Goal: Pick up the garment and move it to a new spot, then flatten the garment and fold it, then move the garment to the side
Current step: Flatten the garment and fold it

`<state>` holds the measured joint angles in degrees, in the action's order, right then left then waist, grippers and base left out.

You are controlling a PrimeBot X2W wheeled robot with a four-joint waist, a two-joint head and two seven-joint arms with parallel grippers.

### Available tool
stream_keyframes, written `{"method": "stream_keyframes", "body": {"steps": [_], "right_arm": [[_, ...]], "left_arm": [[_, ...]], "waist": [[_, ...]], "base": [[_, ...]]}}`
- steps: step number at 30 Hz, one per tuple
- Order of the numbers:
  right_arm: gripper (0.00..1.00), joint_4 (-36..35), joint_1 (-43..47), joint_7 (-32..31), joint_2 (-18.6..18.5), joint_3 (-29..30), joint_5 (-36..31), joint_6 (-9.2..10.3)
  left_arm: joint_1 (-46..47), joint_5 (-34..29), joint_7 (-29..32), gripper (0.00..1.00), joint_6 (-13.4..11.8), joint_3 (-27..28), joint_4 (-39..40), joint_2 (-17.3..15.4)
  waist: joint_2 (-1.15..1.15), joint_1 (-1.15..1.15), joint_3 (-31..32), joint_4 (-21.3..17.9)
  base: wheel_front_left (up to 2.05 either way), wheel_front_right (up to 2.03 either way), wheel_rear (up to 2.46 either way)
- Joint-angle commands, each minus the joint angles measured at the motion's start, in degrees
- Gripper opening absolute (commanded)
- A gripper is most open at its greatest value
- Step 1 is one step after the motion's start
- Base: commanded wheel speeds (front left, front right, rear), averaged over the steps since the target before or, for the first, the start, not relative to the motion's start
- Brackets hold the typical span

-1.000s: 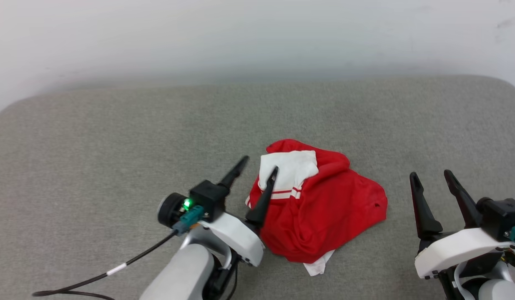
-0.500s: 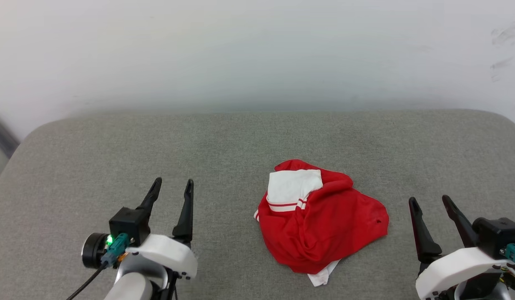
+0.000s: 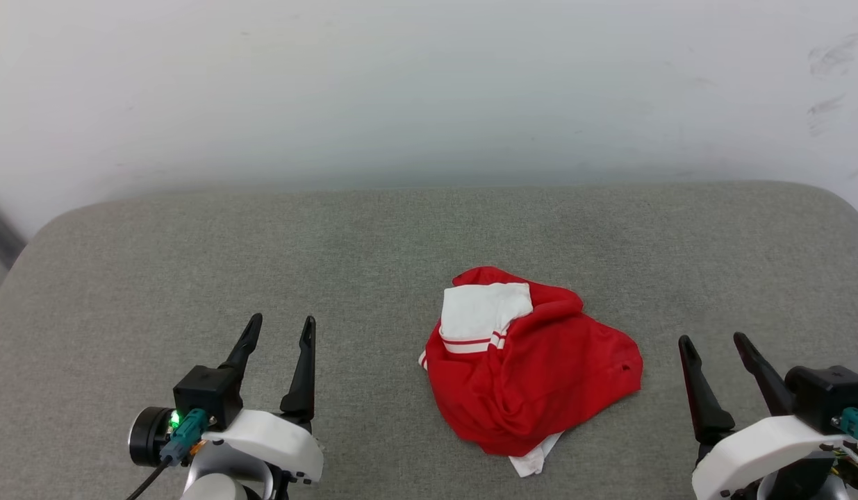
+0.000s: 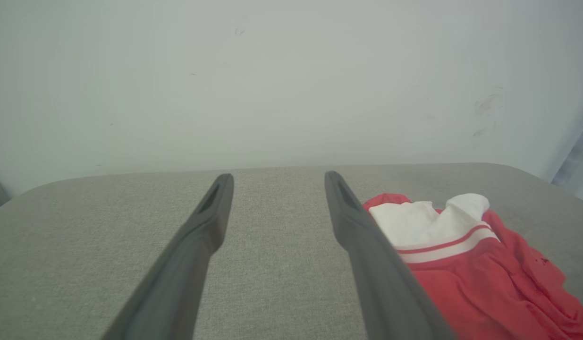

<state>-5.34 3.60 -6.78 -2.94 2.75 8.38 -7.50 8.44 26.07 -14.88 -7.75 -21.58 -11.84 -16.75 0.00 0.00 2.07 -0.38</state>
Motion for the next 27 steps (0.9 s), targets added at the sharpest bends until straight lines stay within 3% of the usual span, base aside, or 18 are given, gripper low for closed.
{"method": "stream_keyframes", "body": {"steps": [1, 6, 13, 19, 27], "right_arm": [[1.00, 0.10, 0.69, -0.16, 0.07, -0.10, 0.48, 0.02], [1.00, 1.52, 1.00, -1.95, 0.07, 0.48, 1.51, 0.02], [1.00, 7.03, -2.42, -14.01, -0.06, 5.47, 5.86, 0.02], [1.00, 12.01, -9.16, -25.71, -5.19, 5.56, 8.42, 0.02], [1.00, 17.92, -17.56, -34.89, -11.90, -1.12, 12.33, 0.02]], "left_arm": [[0.02, 0.24, -0.16, 1.00, -0.26, 0.09, 0.20, -0.13], [0.84, 0.22, 0.15, 1.00, -0.18, -0.35, 0.74, -0.11], [2.79, -0.52, 0.03, 1.00, -0.13, -1.04, 2.52, 0.44], [5.09, -1.47, -0.14, 1.00, 0.03, -1.56, 3.93, 1.47], [9.08, -3.03, -0.37, 1.00, 0.99, -1.76, 4.28, 3.46]], "waist": [[0.00, 0.00, -0.02, 0.01], [0.00, 0.00, -0.40, 0.52], [0.00, 0.00, -3.16, 3.11], [0.00, 0.00, -7.66, 5.68], [0.00, 0.00, -14.33, 8.81]], "base": [[0.00, 0.00, 0.00], [0.00, 0.00, 0.00], [0.00, 0.00, 0.00], [0.00, 0.00, 0.00], [0.00, 0.00, 0.00]]}}
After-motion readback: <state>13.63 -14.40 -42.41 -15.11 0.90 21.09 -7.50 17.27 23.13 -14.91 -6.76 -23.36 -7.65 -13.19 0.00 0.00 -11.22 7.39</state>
